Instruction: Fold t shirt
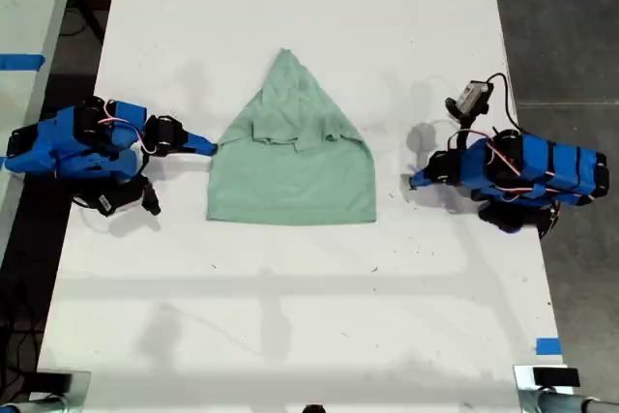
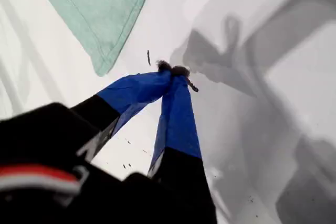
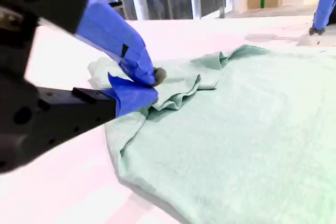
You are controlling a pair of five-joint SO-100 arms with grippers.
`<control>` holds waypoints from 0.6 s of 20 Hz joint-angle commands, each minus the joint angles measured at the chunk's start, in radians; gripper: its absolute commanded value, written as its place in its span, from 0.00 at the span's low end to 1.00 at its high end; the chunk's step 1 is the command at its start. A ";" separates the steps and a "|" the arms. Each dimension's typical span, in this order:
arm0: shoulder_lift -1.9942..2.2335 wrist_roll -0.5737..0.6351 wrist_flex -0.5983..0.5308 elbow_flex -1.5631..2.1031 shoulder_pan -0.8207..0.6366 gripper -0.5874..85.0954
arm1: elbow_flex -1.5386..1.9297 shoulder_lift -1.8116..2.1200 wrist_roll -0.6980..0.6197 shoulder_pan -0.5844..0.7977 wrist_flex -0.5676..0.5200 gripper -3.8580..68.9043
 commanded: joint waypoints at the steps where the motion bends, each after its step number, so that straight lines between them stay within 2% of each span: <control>1: 0.006 -0.008 0.000 -0.005 0.011 0.01 | 0.031 0.014 0.009 0.006 -0.011 0.05; 12: 0.006 -0.078 0.017 -0.008 -0.008 0.01 | 0.031 0.014 0.009 0.006 -0.011 0.05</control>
